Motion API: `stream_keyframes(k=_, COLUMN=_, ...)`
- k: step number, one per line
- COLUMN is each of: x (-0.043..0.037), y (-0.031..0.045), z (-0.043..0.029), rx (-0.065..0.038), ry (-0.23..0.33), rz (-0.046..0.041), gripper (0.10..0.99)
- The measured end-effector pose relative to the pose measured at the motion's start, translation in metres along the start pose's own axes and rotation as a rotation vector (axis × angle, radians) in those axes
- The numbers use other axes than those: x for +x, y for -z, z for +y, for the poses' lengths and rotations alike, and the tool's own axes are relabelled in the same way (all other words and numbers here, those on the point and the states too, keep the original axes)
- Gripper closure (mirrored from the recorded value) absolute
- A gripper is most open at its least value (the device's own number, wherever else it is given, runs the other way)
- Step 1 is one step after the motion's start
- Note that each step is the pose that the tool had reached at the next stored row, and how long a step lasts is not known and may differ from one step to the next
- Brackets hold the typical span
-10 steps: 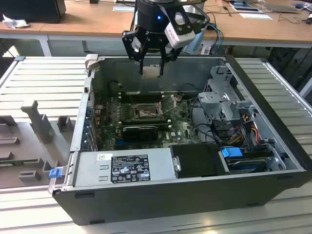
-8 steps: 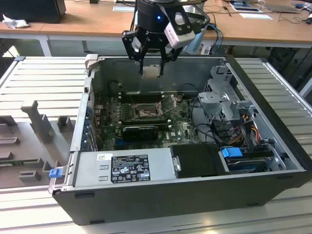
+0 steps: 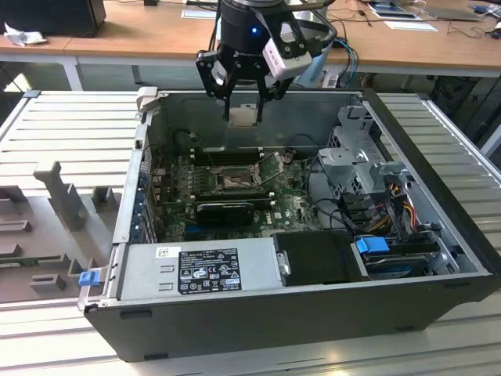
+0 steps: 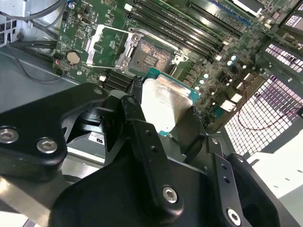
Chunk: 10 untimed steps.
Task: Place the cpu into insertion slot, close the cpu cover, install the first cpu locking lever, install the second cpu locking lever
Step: 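Place the cpu into insertion slot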
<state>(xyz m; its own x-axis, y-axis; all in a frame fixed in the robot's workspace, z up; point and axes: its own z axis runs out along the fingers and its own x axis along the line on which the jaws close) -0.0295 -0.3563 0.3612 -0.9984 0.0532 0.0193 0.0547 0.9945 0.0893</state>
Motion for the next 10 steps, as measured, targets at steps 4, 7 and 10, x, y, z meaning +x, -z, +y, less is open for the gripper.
stream_keyframes(k=4, x=0.0, y=-0.0003, z=0.0, rx=0.0, ry=-0.003, rz=-0.0003, gripper=0.557)
stream_keyframes(k=7, x=0.0, y=-0.0003, z=0.0, rx=0.0, ry=-0.018, rz=-0.0016, gripper=0.557)
stream_keyframes(k=10, x=0.0, y=-0.0003, z=0.0, rx=-0.001, ry=-0.034, rz=-0.003, gripper=0.557)
